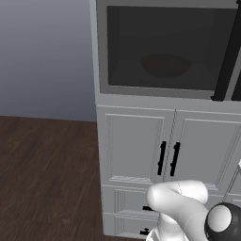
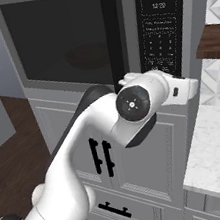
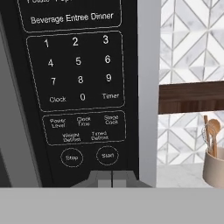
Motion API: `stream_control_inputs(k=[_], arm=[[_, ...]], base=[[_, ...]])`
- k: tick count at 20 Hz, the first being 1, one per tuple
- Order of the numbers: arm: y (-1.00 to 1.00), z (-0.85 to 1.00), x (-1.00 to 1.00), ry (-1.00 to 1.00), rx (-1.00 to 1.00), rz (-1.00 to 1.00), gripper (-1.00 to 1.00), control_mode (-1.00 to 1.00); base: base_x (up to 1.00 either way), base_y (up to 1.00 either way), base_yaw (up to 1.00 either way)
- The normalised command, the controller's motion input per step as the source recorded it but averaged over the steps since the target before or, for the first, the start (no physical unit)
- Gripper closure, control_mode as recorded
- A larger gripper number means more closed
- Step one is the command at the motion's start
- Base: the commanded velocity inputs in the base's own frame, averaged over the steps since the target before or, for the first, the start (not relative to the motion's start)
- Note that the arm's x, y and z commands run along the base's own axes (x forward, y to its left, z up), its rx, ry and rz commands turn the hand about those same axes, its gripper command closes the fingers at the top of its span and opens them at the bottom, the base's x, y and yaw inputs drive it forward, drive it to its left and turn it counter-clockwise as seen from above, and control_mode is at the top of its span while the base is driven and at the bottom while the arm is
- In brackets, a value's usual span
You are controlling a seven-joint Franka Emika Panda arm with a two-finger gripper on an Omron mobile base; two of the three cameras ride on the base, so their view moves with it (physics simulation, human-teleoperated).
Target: Pick the lime from the sink and place it in the bowl. Then pick the bowl and place it in the microwave. Then close the microwave door and press the start button.
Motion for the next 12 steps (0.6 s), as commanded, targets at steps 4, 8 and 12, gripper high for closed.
stream_control_inputs(k=[4, 8, 12], arm=[[0.00, -0.05, 0.12, 0.00, 0.00, 0.00, 1.00, -1.00], [0.00, -0.05, 0.16, 0.00, 0.00, 0.00, 1.00, -1.00], [0.00, -0.11, 0.20, 0.00, 0.00, 0.00, 1.00, -1.00]], base=[[0.00, 0.00, 0.00], [0.00, 0.00, 0.00], [0.00, 0.00, 0.00]])
